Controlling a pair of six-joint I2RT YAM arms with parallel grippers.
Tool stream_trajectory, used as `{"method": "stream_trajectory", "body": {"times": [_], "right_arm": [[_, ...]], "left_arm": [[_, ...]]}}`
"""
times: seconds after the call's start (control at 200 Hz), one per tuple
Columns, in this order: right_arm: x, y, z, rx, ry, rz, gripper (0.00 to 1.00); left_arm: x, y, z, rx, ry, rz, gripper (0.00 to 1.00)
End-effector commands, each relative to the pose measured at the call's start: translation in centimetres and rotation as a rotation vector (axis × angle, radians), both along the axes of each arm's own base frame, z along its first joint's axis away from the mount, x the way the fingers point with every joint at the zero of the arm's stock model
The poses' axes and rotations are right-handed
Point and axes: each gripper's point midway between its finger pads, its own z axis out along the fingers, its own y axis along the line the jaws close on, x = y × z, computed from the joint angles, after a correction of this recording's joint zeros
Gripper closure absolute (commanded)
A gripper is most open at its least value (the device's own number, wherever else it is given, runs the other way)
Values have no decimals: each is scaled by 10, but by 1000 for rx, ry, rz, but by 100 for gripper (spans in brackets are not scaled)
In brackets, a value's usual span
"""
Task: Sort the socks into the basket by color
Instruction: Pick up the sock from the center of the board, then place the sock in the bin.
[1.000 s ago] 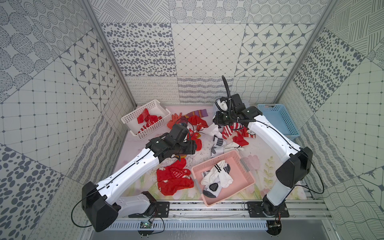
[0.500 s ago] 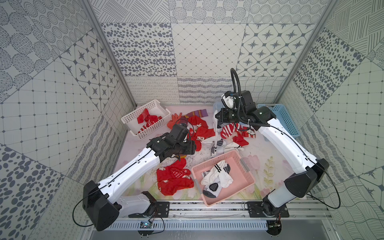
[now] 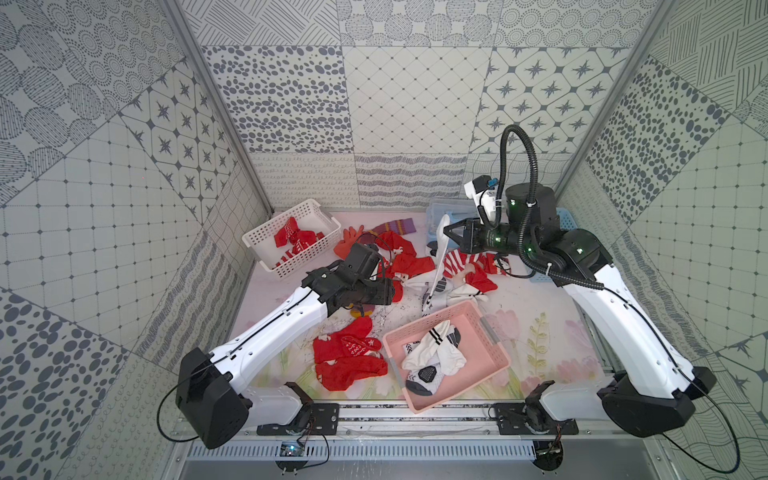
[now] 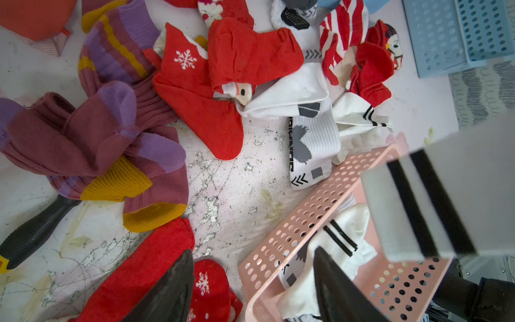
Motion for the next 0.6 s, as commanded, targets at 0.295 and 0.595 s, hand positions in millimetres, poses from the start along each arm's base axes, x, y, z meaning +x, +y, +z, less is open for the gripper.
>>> {"method": "stream_trajectory", "body": {"times": [0.295,0.595], "right_arm": [[-58,-27,-27,-31,68,14,100],[-90,-46,-98,-98,222,-55,100]], "left_arm": [[35,-15,11,-46,-37,-41,33],[47,-24,10,-50,-28,-65,33]]}}
